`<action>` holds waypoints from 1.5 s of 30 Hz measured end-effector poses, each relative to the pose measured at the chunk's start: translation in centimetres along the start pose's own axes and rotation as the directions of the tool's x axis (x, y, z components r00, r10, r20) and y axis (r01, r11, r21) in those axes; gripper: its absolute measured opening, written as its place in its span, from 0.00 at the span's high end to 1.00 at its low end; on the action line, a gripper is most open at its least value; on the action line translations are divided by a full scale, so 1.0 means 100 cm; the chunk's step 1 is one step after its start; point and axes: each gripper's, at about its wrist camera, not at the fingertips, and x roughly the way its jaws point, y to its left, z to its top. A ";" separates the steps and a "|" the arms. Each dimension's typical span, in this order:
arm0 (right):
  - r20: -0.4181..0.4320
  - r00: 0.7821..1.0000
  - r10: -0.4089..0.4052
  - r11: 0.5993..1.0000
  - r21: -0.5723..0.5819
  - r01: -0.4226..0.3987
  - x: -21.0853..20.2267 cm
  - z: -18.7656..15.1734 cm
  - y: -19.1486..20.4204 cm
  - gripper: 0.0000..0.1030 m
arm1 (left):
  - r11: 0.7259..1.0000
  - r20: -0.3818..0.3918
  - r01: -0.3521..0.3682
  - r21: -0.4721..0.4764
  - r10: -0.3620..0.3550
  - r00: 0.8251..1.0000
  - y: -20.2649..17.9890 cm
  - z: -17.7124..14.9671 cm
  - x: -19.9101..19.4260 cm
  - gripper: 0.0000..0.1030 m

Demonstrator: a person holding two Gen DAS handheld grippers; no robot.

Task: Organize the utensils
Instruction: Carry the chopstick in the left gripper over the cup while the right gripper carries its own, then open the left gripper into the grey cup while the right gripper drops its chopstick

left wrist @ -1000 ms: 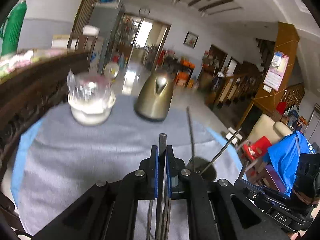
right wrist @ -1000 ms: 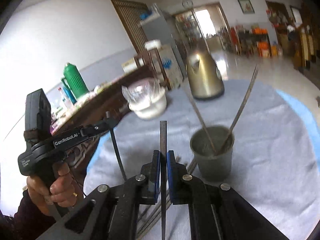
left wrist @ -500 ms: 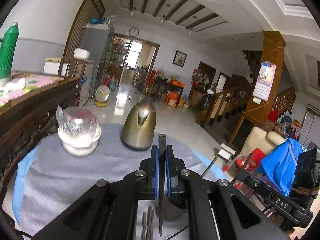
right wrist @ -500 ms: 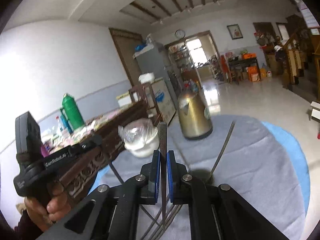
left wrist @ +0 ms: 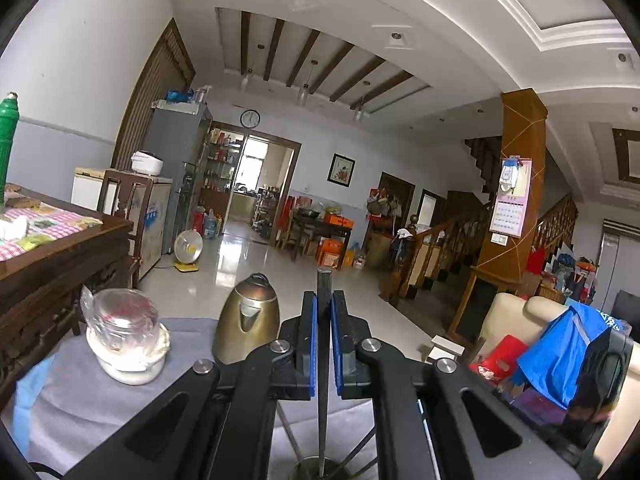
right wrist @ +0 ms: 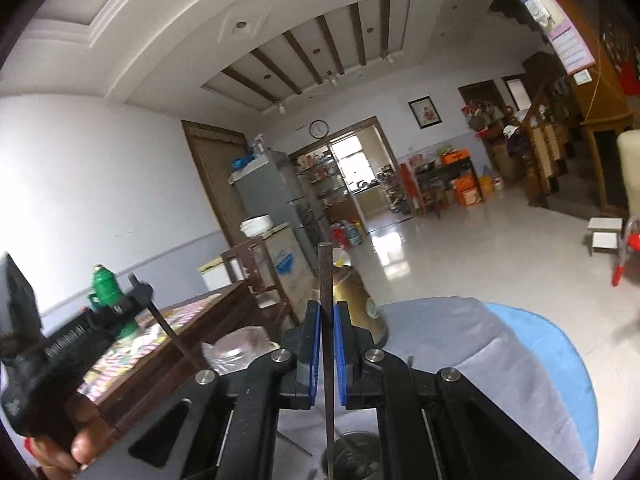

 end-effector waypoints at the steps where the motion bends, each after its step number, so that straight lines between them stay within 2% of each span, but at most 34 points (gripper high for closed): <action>1: -0.009 1.000 -0.010 1.000 -0.006 0.009 0.005 -0.004 -0.001 0.93 | 1.000 -0.002 -0.007 0.004 0.007 1.000 0.000 -0.004 0.004 0.93; 4: -0.031 0.998 -0.046 0.999 -0.025 0.046 0.018 -0.016 -0.006 0.93 | 1.000 -0.041 -0.029 0.002 0.029 0.999 0.003 -0.024 0.023 0.93; 9: -0.090 0.995 -0.054 0.998 -0.023 0.052 0.031 -0.030 -0.016 0.93 | 0.998 -0.137 -0.060 -0.018 0.057 0.989 0.014 -0.053 0.043 0.93; 14: -0.130 0.990 -0.047 0.998 -0.043 0.042 0.032 -0.039 -0.016 0.93 | 0.997 -0.188 -0.076 -0.019 0.071 0.980 0.014 -0.066 0.041 0.93; 18: -0.176 0.984 -0.028 1.000 -0.014 0.026 0.029 -0.045 -0.020 0.91 | 0.997 -0.238 -0.083 -0.013 0.077 0.968 0.013 -0.072 0.032 0.92; 19: -0.195 0.981 -0.021 1.000 -0.002 0.021 0.030 -0.047 -0.022 0.90 | 0.997 -0.248 -0.083 -0.011 0.077 0.966 0.013 -0.073 0.029 0.85; 20: -0.217 0.976 -0.017 1.000 0.011 0.019 0.029 -0.048 -0.023 0.90 | 0.996 -0.260 -0.083 -0.011 0.078 0.963 0.014 -0.075 0.024 0.73; 22: -0.240 0.971 -0.006 0.999 0.034 0.015 0.024 -0.052 -0.025 0.89 | 0.995 -0.271 -0.095 -0.012 0.088 0.959 0.017 -0.081 0.013 0.61; 24: -0.249 0.969 0.002 0.998 0.054 0.012 0.017 -0.055 -0.029 0.81 | 0.995 -0.285 -0.104 -0.001 0.099 0.953 0.018 -0.087 0.001 0.54; 25: -0.244 0.970 0.014 0.998 0.070 0.003 0.010 -0.057 -0.032 0.70 | 0.994 -0.299 -0.112 0.012 0.111 0.948 0.020 -0.091 -0.006 0.47; 26: -0.235 0.972 0.023 0.996 0.084 -0.004 0.003 -0.059 -0.034 0.49 | 0.993 -0.307 -0.120 0.021 0.121 0.944 0.021 -0.092 -0.010 0.44; 27: -0.224 0.974 0.029 0.995 0.095 -0.008 -0.003 -0.061 -0.035 0.39 | 0.991 -0.318 -0.133 0.036 0.137 0.938 0.023 -0.096 -0.015 0.43; 28: -0.197 0.980 0.036 0.994 0.106 -0.015 -0.015 -0.065 -0.038 0.32 | 0.988 -0.331 -0.142 0.051 0.151 0.931 0.025 -0.101 -0.021 0.43; 30: -0.184 0.982 0.034 0.995 0.094 -0.016 -0.031 -0.072 -0.041 0.32 | 0.985 -0.363 -0.157 0.076 0.174 0.915 0.027 -0.112 -0.032 0.42; 32: -0.211 0.977 0.029 0.997 0.080 -0.012 -0.040 -0.083 -0.045 0.34 | 0.981 -0.406 -0.170 0.091 0.193 0.893 0.029 -0.126 -0.043 0.40; 34: -0.257 0.966 0.028 0.998 0.063 -0.012 -0.049 -0.099 -0.052 0.37 | 0.978 -0.445 -0.178 0.105 0.206 0.871 0.032 -0.141 -0.053 0.40; 39: -0.357 0.934 0.016 0.998 0.055 0.004 -0.068 -0.140 -0.069 0.40 | 0.961 -0.548 -0.200 0.194 0.275 0.790 0.023 -0.185 -0.075 0.40; 41: -0.387 0.922 0.015 0.999 0.051 0.005 -0.073 -0.155 -0.073 0.39 | 0.955 -0.569 -0.205 0.212 0.292 0.769 0.017 -0.195 -0.082 0.40; 45: -0.436 0.897 0.073 0.994 0.106 -0.029 -0.080 -0.180 -0.084 0.39 | 0.943 -0.613 -0.220 0.249 0.329 0.719 0.004 -0.208 -0.086 0.39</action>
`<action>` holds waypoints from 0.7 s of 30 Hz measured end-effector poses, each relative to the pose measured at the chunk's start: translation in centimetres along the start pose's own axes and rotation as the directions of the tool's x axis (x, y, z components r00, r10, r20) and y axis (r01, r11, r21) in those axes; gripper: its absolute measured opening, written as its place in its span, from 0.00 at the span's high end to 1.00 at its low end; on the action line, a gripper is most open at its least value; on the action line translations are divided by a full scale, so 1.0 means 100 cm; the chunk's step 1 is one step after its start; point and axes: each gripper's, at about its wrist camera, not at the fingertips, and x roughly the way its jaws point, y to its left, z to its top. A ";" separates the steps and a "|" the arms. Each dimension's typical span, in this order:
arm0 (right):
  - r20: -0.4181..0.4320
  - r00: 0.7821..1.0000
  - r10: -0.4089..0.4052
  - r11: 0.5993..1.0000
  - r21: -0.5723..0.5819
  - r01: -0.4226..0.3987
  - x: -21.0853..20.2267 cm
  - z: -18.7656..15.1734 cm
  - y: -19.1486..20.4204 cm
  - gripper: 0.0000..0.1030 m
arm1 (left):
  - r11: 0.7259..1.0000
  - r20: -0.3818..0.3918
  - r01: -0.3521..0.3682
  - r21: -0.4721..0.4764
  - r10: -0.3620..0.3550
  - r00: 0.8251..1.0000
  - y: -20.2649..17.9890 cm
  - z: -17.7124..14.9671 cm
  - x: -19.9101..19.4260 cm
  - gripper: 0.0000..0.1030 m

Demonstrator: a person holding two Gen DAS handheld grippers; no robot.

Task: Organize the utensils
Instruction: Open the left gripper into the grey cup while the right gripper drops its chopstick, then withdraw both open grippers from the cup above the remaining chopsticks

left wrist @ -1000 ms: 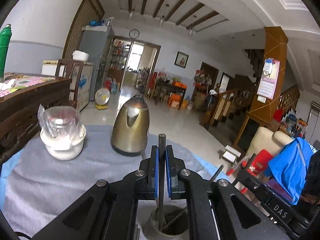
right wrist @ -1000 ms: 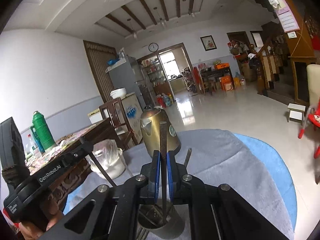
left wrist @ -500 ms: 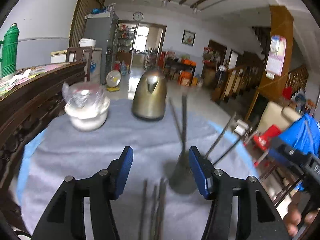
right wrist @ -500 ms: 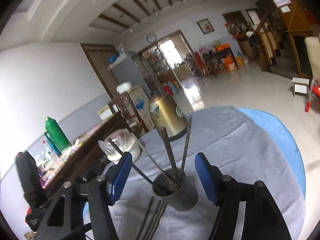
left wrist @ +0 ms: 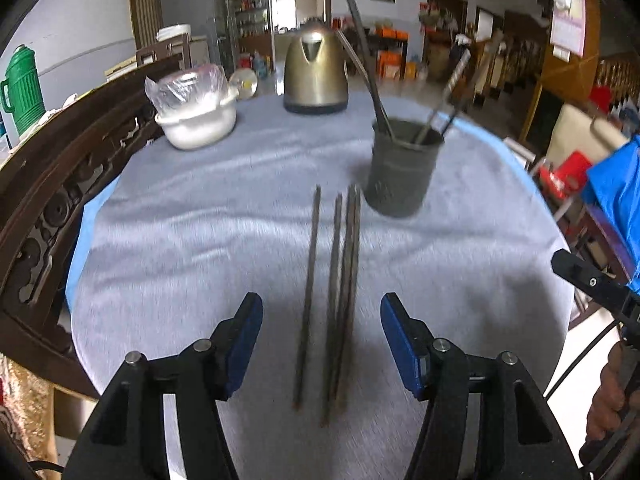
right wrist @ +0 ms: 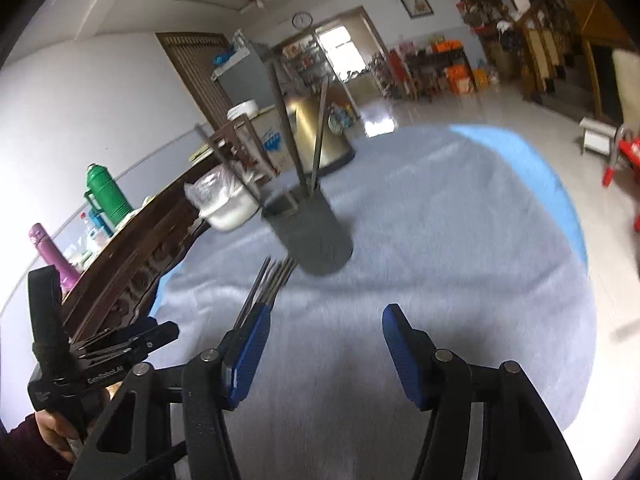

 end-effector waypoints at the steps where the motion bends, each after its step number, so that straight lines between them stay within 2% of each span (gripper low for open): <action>1: -0.015 1.000 0.019 1.000 0.013 -0.019 0.002 -0.003 -0.003 0.39 | 1.000 -0.012 -0.008 0.000 0.008 1.000 -0.003 0.003 0.000 0.39; 4: -0.025 0.999 0.044 0.999 0.011 -0.044 0.002 -0.011 -0.003 0.39 | 1.000 -0.047 -0.024 -0.018 0.024 0.999 -0.012 0.007 0.001 0.39; 12: -0.026 0.991 0.134 0.990 0.042 -0.133 -0.006 -0.010 -0.012 0.39 | 0.994 -0.082 -0.101 -0.048 0.097 0.992 -0.032 0.024 0.002 0.39; 21: -0.036 0.978 0.204 0.977 0.064 -0.201 -0.005 0.008 -0.028 0.39 | 0.988 -0.119 -0.153 -0.037 0.147 0.982 -0.056 0.034 0.003 0.39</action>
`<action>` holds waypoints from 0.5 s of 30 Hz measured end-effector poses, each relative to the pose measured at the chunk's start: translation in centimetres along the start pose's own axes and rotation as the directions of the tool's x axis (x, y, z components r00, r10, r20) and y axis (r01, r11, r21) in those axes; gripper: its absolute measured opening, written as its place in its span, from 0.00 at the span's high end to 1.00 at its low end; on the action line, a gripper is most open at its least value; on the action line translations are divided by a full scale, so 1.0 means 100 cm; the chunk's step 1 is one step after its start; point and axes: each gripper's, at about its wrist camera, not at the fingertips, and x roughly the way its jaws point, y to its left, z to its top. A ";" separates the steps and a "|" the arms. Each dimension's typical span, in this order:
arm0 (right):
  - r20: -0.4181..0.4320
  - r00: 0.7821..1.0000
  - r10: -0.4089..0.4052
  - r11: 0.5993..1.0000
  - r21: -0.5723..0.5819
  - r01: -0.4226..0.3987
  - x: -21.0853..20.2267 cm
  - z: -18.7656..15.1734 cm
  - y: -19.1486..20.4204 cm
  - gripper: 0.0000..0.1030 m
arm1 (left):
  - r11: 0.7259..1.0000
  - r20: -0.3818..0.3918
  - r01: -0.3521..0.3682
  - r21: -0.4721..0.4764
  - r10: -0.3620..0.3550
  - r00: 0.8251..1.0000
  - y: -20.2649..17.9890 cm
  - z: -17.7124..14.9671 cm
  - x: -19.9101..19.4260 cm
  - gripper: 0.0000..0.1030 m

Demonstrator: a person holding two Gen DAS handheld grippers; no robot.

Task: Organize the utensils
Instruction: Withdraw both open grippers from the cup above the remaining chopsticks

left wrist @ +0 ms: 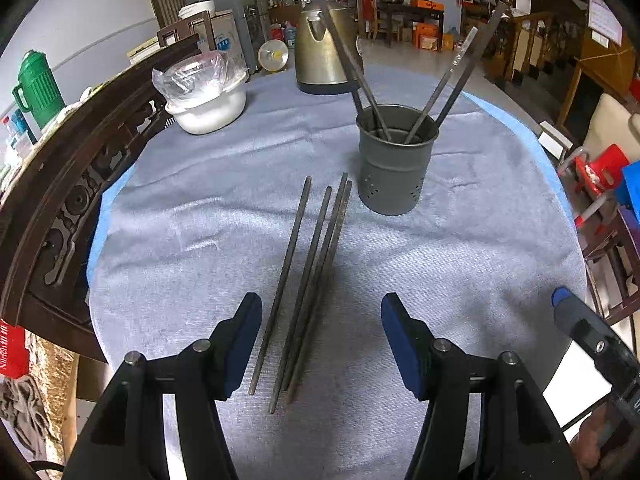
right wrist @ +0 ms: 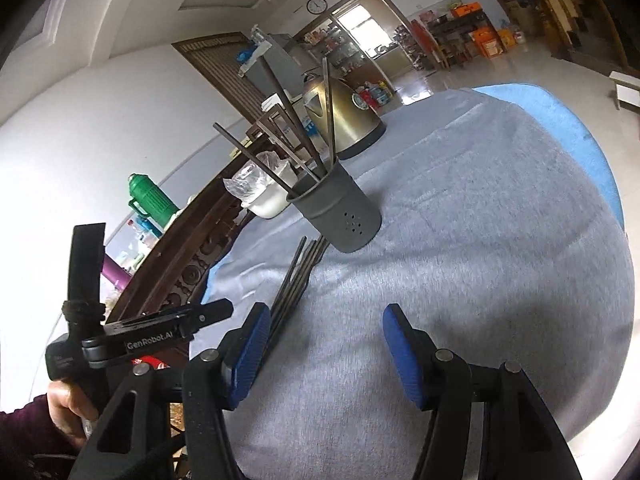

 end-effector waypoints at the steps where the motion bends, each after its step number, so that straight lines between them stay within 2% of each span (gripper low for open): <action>1: -0.001 1.000 0.005 1.000 0.000 -0.005 0.000 0.002 -0.001 0.39 | 1.000 -0.001 -0.007 0.000 0.007 1.000 -0.002 0.000 -0.001 0.39; 8: -0.019 0.998 0.063 0.998 0.000 -0.063 0.008 0.021 -0.001 0.39 | 0.997 -0.019 -0.058 -0.045 0.057 0.998 0.006 -0.006 -0.012 0.39; 15: -0.065 0.991 0.121 0.992 -0.022 -0.122 0.025 0.031 0.019 0.39 | 0.989 0.014 -0.093 -0.113 0.095 0.995 0.032 -0.015 -0.030 0.39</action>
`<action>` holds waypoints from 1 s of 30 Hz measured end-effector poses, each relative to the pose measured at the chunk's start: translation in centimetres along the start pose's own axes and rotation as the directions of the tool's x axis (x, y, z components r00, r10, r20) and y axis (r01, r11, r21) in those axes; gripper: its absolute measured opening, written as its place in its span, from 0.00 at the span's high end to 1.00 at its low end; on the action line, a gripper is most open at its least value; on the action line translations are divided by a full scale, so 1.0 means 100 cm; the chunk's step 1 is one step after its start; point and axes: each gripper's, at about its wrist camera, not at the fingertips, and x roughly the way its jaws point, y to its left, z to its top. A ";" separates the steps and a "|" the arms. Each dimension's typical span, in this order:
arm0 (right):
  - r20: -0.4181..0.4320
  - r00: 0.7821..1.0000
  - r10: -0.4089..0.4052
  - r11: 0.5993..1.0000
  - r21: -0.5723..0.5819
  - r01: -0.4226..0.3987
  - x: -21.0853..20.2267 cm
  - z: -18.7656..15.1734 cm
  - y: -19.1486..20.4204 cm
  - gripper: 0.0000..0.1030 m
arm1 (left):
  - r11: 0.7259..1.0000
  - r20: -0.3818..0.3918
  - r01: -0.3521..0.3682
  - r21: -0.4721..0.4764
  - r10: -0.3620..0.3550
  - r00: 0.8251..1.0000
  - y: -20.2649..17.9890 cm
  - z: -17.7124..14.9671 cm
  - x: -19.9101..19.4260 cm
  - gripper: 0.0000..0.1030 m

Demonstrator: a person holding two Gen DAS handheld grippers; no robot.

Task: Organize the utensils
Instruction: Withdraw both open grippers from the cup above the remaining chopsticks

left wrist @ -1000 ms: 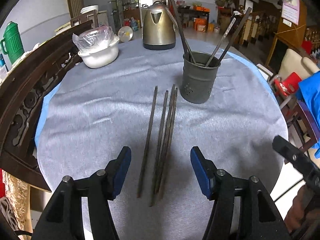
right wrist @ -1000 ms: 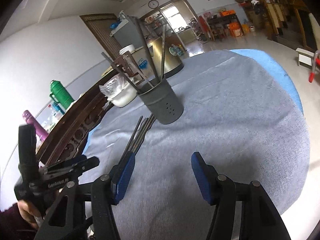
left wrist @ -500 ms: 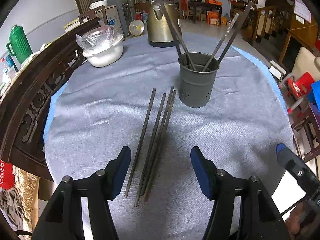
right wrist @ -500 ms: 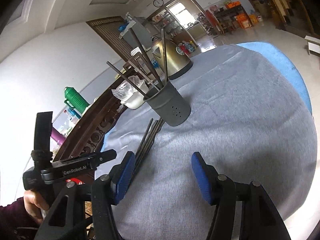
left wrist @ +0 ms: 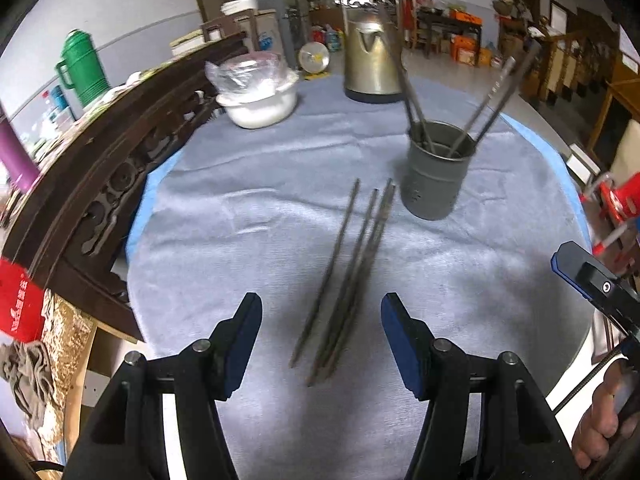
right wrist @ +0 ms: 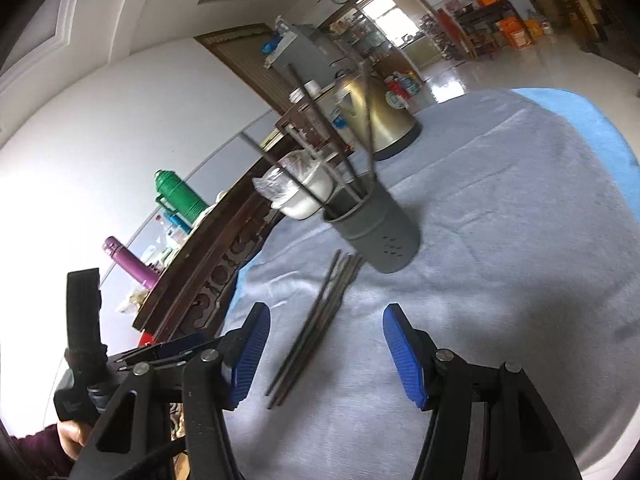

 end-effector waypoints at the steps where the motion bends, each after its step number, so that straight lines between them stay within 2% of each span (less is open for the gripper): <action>1: -0.006 1.000 0.004 1.000 -0.010 -0.004 0.003 0.000 0.004 0.39 | 1.000 0.004 -0.002 -0.010 0.002 1.000 0.005 -0.002 -0.001 0.39; 7: -0.015 1.000 -0.012 0.999 -0.045 0.011 0.010 -0.005 0.023 0.39 | 0.997 -0.008 0.004 -0.071 -0.004 1.000 0.034 -0.006 0.009 0.39; 13: 0.018 0.992 -0.121 0.991 -0.060 0.122 -0.003 -0.007 0.026 0.39 | 0.993 0.016 0.085 -0.084 -0.084 0.996 0.042 0.007 0.025 0.39; 21: 0.104 0.953 -0.285 0.956 -0.036 0.290 -0.029 0.001 0.037 0.39 | 0.978 0.105 0.206 -0.025 -0.202 0.974 0.045 0.026 0.032 0.39; 24: 0.112 0.940 -0.322 0.944 -0.043 0.328 -0.025 0.002 0.051 0.39 | 0.981 0.149 0.196 -0.004 -0.193 0.970 0.059 0.020 0.032 0.39; 27: 0.100 0.942 -0.321 0.943 -0.057 0.327 -0.014 0.003 0.065 0.39 | 0.986 0.159 0.168 -0.012 -0.164 0.974 0.083 0.006 0.036 0.39; 30: 0.070 0.950 -0.306 0.948 -0.066 0.310 0.002 -0.001 0.077 0.39 | 0.985 0.140 0.169 -0.040 -0.162 0.977 0.109 -0.012 0.042 0.39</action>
